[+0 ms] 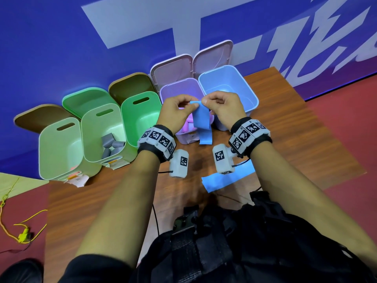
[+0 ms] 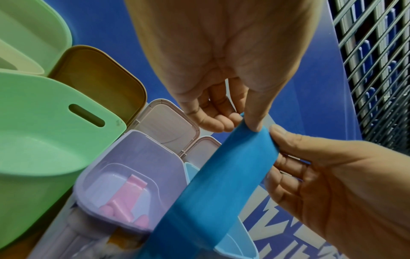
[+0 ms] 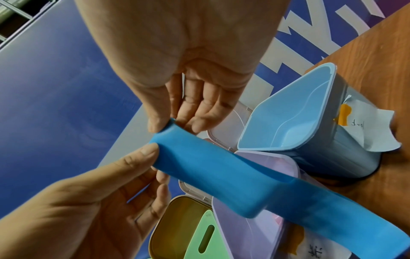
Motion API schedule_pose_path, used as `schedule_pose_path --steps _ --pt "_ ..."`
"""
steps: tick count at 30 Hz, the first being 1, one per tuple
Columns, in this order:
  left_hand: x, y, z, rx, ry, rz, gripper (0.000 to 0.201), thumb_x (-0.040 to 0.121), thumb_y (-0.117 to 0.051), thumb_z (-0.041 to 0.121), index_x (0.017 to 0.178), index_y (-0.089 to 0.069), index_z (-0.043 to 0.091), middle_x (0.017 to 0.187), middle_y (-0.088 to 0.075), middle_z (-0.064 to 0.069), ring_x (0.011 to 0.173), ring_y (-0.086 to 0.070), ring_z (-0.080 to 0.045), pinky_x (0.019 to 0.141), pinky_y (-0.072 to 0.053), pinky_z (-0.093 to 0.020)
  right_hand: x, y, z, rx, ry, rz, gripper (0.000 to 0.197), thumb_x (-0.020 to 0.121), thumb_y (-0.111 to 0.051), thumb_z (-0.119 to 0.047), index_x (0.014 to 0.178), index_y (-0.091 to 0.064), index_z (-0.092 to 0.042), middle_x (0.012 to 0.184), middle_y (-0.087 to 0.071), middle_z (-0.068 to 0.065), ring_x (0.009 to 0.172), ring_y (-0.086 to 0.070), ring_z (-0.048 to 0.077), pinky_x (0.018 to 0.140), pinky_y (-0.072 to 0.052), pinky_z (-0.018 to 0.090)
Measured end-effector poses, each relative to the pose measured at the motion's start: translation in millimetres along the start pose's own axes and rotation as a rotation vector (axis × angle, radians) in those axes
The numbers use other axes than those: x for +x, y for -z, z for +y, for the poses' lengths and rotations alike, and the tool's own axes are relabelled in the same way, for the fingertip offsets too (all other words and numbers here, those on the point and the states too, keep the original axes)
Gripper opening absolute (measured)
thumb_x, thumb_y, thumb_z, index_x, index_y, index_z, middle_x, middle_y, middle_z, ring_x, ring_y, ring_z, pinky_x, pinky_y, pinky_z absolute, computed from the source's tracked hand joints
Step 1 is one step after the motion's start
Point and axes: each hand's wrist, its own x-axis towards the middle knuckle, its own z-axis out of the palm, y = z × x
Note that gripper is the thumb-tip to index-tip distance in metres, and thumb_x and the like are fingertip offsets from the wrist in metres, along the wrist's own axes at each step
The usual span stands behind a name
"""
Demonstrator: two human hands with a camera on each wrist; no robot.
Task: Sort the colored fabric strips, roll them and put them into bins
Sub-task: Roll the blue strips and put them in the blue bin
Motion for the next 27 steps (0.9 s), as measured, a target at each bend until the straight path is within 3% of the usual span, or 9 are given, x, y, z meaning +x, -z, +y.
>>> schedule_pose_path --steps 4,8,11,15,18,21,25,27 --pt "1.3 0.8 -2.9 -0.014 0.006 -0.004 0.008 0.09 -0.068 0.009 0.096 -0.073 0.006 0.089 -0.071 0.0 0.08 -0.063 -0.004 0.081 -0.049 -0.016 -2.3 0.3 -4.1 0.04 -0.012 -0.034 0.006 0.087 -0.074 -0.009 0.089 -0.073 -0.015 0.077 -0.067 -0.003 0.07 -0.062 0.001 0.072 -0.052 0.018" --pt "3.0 0.3 -4.0 -0.022 0.032 -0.017 0.009 0.093 -0.066 0.01 0.096 -0.072 0.005 0.078 -0.066 0.01 0.065 -0.056 0.007 0.07 -0.043 -0.011 0.1 0.5 0.8 0.011 0.006 -0.036 0.02 0.085 -0.073 -0.004 0.09 -0.072 -0.023 0.083 -0.07 -0.003 0.081 -0.066 0.016 0.082 -0.055 0.029" --pt "4.1 -0.8 -4.8 -0.024 0.064 -0.024 0.013 0.096 -0.063 0.014 0.093 -0.072 0.006 0.075 -0.064 0.009 0.062 -0.052 0.007 0.068 -0.043 -0.014 0.7 1.2 2.6 0.007 0.018 -0.005 0.016 0.086 -0.072 -0.006 0.1 -0.073 -0.013 0.08 -0.065 -0.004 0.078 -0.061 0.012 0.078 -0.051 0.019" --pt "5.0 -0.5 -6.2 -0.034 0.076 -0.008 0.012 0.095 -0.065 0.019 0.098 -0.074 0.012 0.086 -0.069 0.007 0.071 -0.058 0.003 0.074 -0.046 -0.019 2.6 0.2 2.7 0.026 0.007 -0.007 0.01 0.087 -0.073 -0.007 0.094 -0.072 -0.014 0.078 -0.066 -0.004 0.075 -0.063 0.009 0.077 -0.053 0.022" --pt "4.4 -1.1 -5.2 -0.041 0.025 0.001 0.013 0.09 -0.071 0.016 0.102 -0.073 0.013 0.097 -0.073 -0.001 0.083 -0.065 -0.01 0.083 -0.053 -0.025 4.8 -2.4 5.7 0.043 -0.006 -0.011 0.011 0.087 -0.073 -0.009 0.089 -0.072 -0.02 0.078 -0.069 -0.001 0.075 -0.066 0.01 0.077 -0.054 0.025" --pt "4.8 -2.5 -3.2 -0.051 0.02 0.013 0.011 0.088 -0.072 0.012 0.098 -0.074 0.009 0.096 -0.074 -0.007 0.086 -0.068 -0.019 0.084 -0.055 -0.027 4.7 -3.9 5.1 0.048 0.0 -0.003 0.008 0.088 -0.071 -0.007 0.092 -0.072 -0.015 0.077 -0.068 -0.002 0.07 -0.064 0.003 0.071 -0.051 0.02" --pt "6.9 -2.3 -4.3 -0.048 0.06 0.023 0.011 0.092 -0.068 0.011 0.096 -0.075 0.005 0.08 -0.07 0.002 0.068 -0.06 0.001 0.073 -0.048 -0.017 6.6 -3.0 6.3 0.046 0.009 -0.013 0.011 0.089 -0.07 -0.006 0.1 -0.073 -0.01 0.082 -0.067 -0.008 0.074 -0.062 -0.001 0.075 -0.05 0.017" --pt "6.0 -3.4 -3.8 -0.061 0.077 0.022 0.012 0.094 -0.065 0.012 0.096 -0.075 0.006 0.076 -0.069 0.007 0.063 -0.058 0.003 0.071 -0.047 -0.017 7.3 -3.2 7.2 0.032 0.016 -0.019 0.014 0.09 -0.068 -0.003 0.102 -0.073 -0.008 0.088 -0.068 -0.01 0.078 -0.062 -0.002 0.078 -0.05 0.017"
